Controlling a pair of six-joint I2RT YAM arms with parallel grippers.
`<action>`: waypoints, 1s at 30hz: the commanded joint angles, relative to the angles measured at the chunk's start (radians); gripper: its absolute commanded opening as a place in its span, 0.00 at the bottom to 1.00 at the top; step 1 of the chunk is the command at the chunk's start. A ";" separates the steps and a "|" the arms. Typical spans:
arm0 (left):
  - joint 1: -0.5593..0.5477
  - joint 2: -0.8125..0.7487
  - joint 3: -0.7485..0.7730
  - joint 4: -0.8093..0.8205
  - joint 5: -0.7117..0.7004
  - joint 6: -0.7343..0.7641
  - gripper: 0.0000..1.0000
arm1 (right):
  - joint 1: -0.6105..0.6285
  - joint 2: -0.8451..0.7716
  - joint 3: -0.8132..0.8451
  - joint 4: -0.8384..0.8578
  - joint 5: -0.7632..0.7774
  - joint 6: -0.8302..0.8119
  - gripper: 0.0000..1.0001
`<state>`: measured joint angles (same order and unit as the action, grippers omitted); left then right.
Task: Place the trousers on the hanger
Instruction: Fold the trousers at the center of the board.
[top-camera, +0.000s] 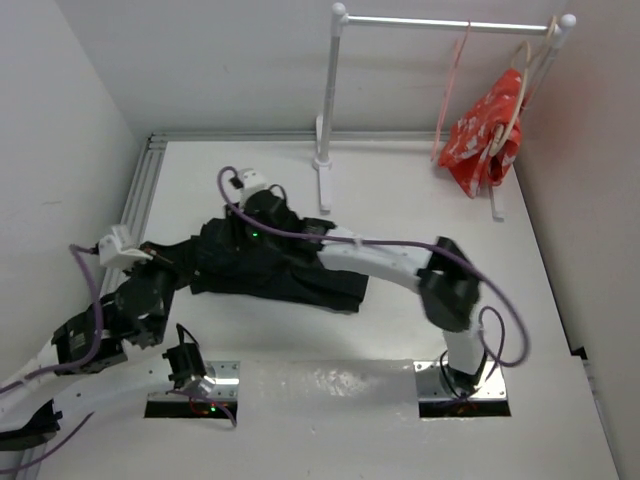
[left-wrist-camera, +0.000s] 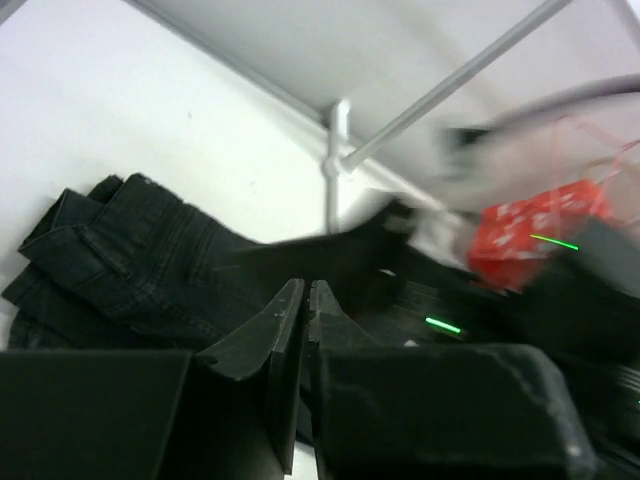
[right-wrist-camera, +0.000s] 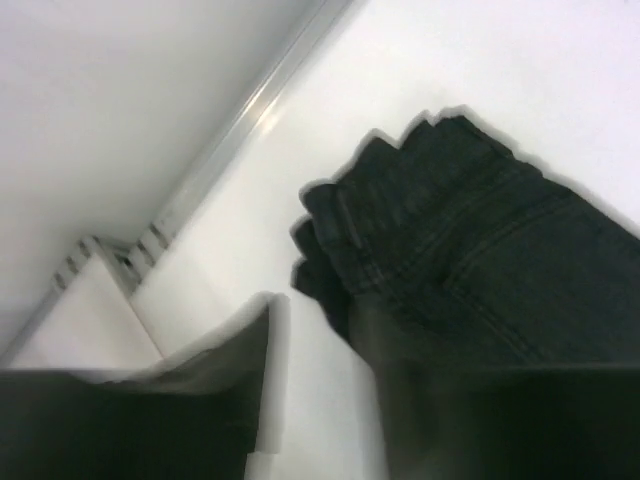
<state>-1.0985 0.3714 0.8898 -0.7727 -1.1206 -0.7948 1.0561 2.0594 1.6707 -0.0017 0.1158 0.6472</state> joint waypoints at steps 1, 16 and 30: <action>-0.003 0.136 0.012 0.033 -0.013 -0.027 0.07 | -0.005 -0.310 -0.350 0.133 0.094 -0.054 0.22; 0.692 0.573 -0.304 0.529 0.588 -0.041 0.45 | -0.070 -0.693 -1.048 0.155 0.165 -0.096 0.22; 0.861 0.767 -0.362 0.651 0.654 -0.024 0.51 | -0.070 -0.579 -0.884 0.034 0.081 -0.182 0.46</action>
<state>-0.2508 1.1206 0.5175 -0.2115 -0.4877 -0.8406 0.9840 1.4540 0.7185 0.0422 0.2481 0.4957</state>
